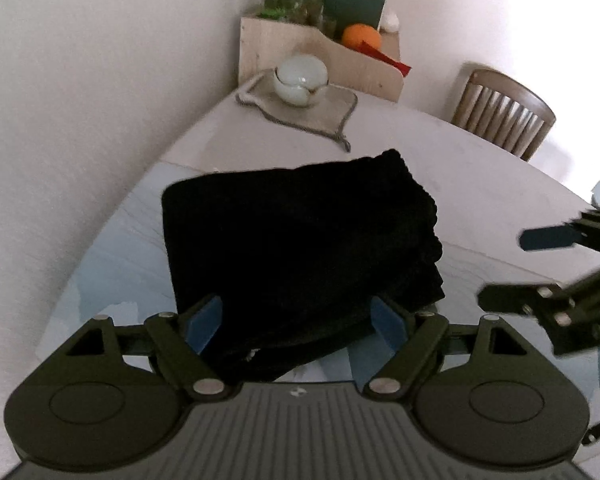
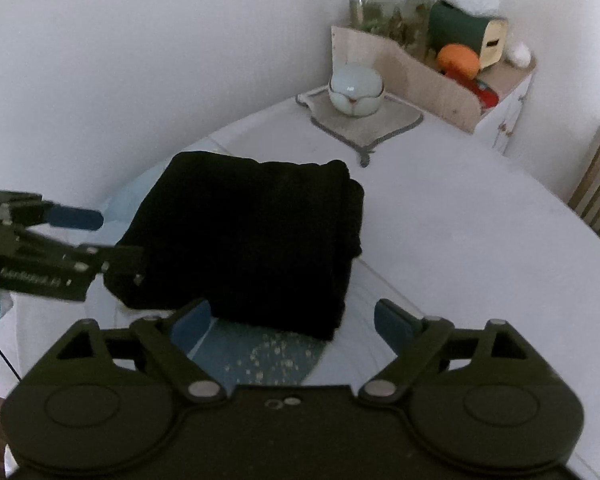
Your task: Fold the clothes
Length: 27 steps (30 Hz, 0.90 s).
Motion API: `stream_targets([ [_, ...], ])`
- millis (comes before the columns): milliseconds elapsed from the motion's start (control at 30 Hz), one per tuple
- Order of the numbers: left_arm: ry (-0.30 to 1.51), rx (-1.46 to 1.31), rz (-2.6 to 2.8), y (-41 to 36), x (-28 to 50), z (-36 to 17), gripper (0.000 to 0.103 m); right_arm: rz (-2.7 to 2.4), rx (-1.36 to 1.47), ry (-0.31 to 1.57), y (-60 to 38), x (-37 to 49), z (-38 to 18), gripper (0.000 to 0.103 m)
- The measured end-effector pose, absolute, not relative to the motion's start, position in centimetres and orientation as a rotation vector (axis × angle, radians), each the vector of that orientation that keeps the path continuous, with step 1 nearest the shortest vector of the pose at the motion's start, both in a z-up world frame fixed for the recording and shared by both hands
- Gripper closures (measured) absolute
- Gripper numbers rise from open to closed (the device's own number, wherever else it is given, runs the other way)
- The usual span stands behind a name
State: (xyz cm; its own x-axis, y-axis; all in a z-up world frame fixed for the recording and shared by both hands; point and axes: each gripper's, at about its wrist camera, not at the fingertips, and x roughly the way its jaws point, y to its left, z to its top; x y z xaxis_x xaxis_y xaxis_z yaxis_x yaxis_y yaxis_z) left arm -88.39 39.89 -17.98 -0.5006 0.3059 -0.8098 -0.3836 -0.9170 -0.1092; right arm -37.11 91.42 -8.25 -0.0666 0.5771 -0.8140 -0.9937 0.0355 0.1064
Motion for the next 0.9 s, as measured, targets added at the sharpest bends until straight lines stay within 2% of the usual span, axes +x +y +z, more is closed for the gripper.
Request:
stream_targets([
  [233,0.137,-1.249,2.482,40.9,-85.8,-16.8,0.022,1.441,-0.633,0.790,86.6,-38.1,-7.2,0.000],
  [500,0.131,-1.317,2.533,41.2,-82.8,-17.9,0.022,1.402,-0.527,0.880,81.9,-38.5,-6.5,0.000],
  [900,0.140,-1.368,2.522,40.6,-80.8,-18.3,0.022,1.261,-0.461,0.820,78.7,-39.8,-7.8,0.000],
])
